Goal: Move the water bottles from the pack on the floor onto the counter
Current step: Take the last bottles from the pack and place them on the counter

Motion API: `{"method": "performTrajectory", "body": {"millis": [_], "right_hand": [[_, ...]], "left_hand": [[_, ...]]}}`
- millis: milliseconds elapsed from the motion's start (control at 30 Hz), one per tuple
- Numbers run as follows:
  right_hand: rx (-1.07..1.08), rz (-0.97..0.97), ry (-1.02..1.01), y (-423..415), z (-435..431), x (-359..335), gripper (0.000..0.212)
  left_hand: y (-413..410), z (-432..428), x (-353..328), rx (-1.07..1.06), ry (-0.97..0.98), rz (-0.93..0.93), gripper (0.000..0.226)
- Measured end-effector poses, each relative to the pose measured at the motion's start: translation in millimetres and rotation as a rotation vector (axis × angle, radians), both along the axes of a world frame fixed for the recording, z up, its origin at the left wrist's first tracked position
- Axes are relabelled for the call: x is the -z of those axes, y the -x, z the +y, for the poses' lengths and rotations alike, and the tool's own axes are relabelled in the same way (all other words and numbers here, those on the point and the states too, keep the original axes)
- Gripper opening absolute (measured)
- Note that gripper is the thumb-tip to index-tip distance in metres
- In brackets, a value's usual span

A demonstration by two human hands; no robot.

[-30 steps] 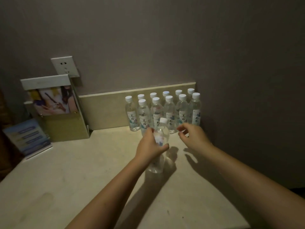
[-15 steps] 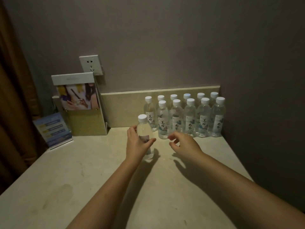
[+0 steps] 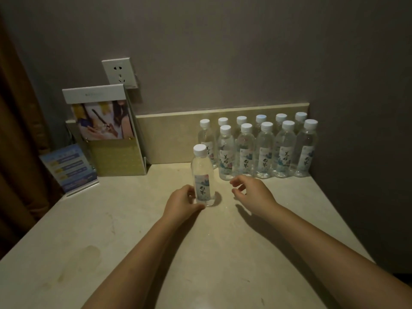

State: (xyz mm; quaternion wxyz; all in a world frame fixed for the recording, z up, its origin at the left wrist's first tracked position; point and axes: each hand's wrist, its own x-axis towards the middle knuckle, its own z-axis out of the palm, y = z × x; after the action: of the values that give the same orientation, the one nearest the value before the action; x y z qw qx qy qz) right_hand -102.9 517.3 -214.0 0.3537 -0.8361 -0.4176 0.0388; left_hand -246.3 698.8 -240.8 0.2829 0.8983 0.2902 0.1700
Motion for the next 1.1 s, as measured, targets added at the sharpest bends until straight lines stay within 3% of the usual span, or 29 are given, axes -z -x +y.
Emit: {"method": "performTrajectory", "body": {"millis": [500, 867, 1000, 1100], "right_hand": [[0.192, 0.025, 0.010, -40, -34, 9, 0.021], [0.213, 0.024, 0.019, -50, -29, 7, 0.021], [0.231, 0.023, 0.054, -50, -28, 9, 0.023], [0.369, -0.003, 0.053, -59, -39, 9, 0.024]], "left_hand": [[-78, 45, -3, -0.009, 0.000, -0.047, 0.045], [-85, 46, 6, 0.051, -0.042, -0.083, 0.050], [-82, 42, 8, 0.042, -0.041, -0.042, 0.068], [-78, 35, 13, -0.014, -0.027, 0.003, 0.084]]}}
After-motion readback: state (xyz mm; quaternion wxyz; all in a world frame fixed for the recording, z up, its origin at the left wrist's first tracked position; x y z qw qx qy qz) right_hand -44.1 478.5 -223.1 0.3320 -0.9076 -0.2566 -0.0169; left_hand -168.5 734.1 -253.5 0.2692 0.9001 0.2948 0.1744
